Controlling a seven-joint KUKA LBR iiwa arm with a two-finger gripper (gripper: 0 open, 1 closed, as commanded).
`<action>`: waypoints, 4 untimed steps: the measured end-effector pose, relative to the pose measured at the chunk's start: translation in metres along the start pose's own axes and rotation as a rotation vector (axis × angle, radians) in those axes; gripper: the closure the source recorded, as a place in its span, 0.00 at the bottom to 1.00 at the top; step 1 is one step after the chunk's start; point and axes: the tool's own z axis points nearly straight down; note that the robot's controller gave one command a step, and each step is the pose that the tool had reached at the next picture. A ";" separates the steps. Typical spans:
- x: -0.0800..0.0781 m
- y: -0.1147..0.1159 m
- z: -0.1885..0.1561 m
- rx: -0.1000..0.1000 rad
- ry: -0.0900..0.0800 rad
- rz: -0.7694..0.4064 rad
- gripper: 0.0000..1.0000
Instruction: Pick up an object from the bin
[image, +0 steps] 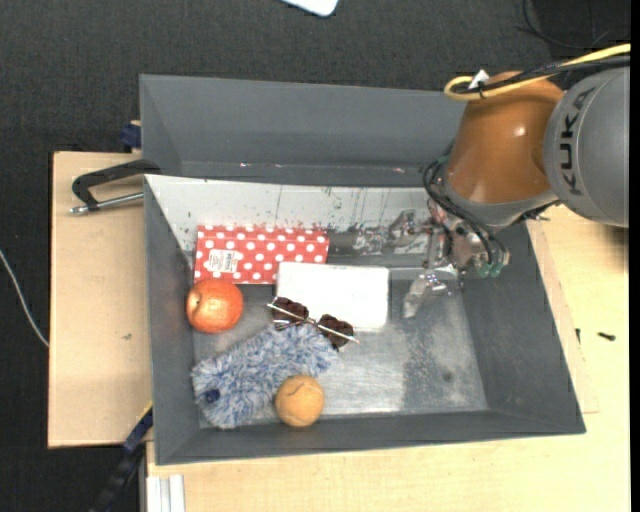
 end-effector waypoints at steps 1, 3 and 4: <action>-0.002 0.079 0.034 -0.001 0.002 -0.081 0.00; 0.016 0.183 0.082 0.008 -0.011 -0.233 1.00; 0.016 0.183 0.082 0.008 -0.011 -0.233 1.00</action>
Offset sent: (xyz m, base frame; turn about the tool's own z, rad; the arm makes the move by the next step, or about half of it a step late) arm -0.0344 0.0673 -0.0902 0.0034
